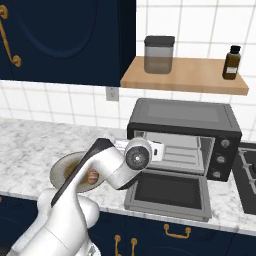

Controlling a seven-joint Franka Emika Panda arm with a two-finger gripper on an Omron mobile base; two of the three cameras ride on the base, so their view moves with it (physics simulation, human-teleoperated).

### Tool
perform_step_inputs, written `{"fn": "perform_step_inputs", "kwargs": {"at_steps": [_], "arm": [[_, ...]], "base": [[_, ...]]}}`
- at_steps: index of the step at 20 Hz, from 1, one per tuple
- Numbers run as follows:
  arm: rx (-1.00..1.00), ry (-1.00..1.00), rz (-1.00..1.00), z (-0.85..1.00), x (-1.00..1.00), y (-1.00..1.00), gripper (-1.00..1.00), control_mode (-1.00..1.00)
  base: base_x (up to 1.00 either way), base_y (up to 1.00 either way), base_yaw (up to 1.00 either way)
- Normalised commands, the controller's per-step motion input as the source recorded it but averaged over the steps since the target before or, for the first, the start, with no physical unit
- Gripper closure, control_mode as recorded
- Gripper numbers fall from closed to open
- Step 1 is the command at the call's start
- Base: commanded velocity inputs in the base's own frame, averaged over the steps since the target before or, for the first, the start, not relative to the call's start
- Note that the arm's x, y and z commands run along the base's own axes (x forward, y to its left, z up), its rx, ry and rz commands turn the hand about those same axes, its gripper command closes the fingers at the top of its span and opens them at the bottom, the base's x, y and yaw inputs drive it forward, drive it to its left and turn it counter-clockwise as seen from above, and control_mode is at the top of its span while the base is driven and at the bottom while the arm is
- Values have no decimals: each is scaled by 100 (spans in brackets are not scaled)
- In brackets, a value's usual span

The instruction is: Pick up the kebab skewer and baguette bread, and place them inside the toaster oven. Close the toaster oven door and start by setting the timer.

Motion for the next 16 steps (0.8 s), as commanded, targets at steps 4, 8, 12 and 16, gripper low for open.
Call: {"fn": "perform_step_inputs", "kwargs": {"at_steps": [4, 8, 12, 16], "arm": [[3, -7, -3, -5, 2, -47, -100, -100], [0, -1, 0, -9, 3, -32, -100, -100], [-1, -8, 0, -21, 0, -22, -100, -100], [-3, -6, 0, -20, 4, -12, -100, -100]], "base": [[0, 0, 0], [0, 0, 0], [0, 0, 0], [0, 0, 0]]}}
